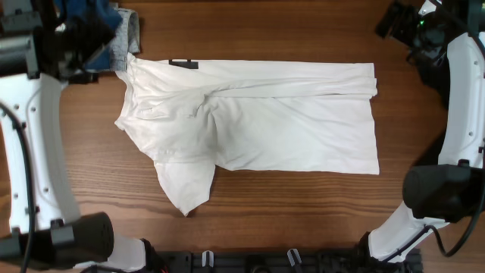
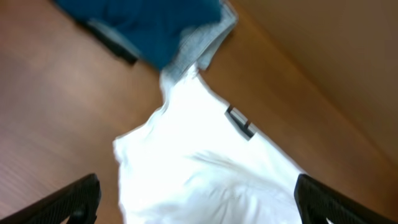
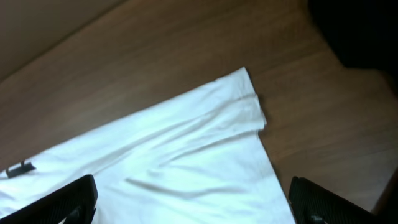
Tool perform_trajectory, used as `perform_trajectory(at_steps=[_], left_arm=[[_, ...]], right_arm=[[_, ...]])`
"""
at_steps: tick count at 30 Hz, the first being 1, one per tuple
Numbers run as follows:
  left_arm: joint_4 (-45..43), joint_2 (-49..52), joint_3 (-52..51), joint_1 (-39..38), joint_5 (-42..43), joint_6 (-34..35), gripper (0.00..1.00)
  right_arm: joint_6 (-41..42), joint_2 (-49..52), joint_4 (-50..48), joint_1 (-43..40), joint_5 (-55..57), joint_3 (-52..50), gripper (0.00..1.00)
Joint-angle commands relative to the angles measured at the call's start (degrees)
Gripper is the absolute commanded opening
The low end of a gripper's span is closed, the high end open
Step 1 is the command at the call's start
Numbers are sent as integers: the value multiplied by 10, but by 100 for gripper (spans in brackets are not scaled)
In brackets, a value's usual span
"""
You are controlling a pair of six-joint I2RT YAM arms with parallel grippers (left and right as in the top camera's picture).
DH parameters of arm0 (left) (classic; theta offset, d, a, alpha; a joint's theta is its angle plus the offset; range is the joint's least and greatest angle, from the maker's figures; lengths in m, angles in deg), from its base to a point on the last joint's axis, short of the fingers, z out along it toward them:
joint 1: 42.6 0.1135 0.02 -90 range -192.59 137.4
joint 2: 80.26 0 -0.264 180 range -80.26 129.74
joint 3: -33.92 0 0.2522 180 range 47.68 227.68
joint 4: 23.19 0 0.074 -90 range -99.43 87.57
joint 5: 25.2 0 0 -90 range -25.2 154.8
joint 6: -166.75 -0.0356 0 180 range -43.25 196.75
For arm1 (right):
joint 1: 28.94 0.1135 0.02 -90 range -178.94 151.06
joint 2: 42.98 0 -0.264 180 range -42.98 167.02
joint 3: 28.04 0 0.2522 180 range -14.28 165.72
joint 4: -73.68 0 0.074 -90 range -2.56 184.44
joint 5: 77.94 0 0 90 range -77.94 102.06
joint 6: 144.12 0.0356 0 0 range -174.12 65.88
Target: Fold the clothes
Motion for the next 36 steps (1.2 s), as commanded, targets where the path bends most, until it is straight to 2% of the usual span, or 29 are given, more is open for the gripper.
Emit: perform_trajectory(at_steps=[1,9,12,17,22,27,33,36], left_arm=[[70,-19,-3,0,-12,-1,100],[214,-30,-4,-5,-12,39,100],[234,-54,-28,-25,-16,39,100],[190,-150,-169,-86,-9,79,100],[119,-214,-336,-122,59,107,100],[66,-213,-490,-145,67,129,99],[-74,-208,-626,-182,139,173,92],[-125,-207,-673,-203,141,198,90]], right_arm=[[13,-9,34,31,-12,4,99],[49,-32,105,69,39,4,99],[49,-48,114,75,39,4,100],[47,-66,127,76,40,3,100],[49,-66,129,76,40,-11,100],[62,-66,114,76,41,-19,100],[62,-66,106,76,48,-19,100],[62,-66,107,76,62,-20,100]])
